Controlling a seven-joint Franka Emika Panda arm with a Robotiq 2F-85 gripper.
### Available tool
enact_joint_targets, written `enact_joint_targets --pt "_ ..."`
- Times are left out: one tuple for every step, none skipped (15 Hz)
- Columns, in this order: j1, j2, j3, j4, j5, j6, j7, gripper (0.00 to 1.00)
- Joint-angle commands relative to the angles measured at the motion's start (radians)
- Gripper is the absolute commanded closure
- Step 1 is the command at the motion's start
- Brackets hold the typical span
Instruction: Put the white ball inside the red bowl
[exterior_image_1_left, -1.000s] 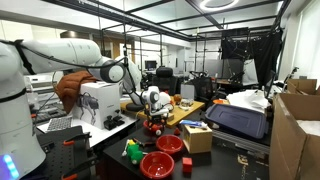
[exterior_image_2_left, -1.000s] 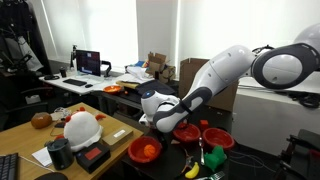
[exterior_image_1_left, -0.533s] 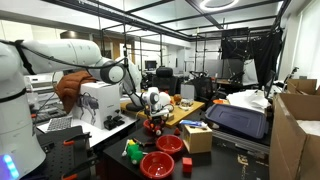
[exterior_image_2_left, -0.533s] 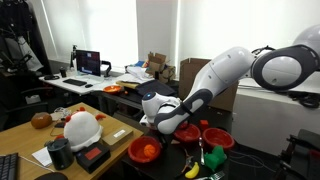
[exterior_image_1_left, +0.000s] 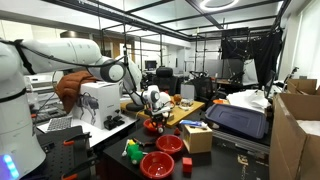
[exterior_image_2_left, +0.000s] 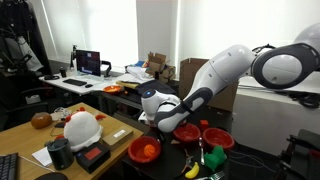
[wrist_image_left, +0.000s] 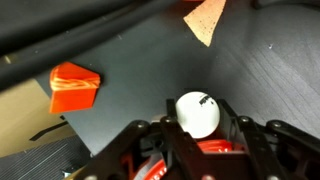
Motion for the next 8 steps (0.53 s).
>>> enact_joint_targets --pt "0.017 -0.081 -0.041 -0.071 -0.055 0.02 0.026 0.82" --pt "0.021 -0.096 -0.049 -0.08 -0.07 0.021 0.033 0.82" --pt "0.026 -0.112 -0.059 -0.093 -0.089 0.024 0.045 0.82" --pt "0.028 -0.125 -0.063 -0.101 -0.1 0.026 0.052 0.82" --pt "0.03 -0.141 -0.067 -0.112 -0.108 0.029 0.063 0.82" --pt "0.029 -0.158 -0.065 -0.126 -0.112 0.029 0.075 0.82" --pt "0.027 -0.176 -0.059 -0.143 -0.109 0.03 0.083 0.82" --pt "0.024 -0.193 -0.051 -0.159 -0.102 0.031 0.095 0.82"
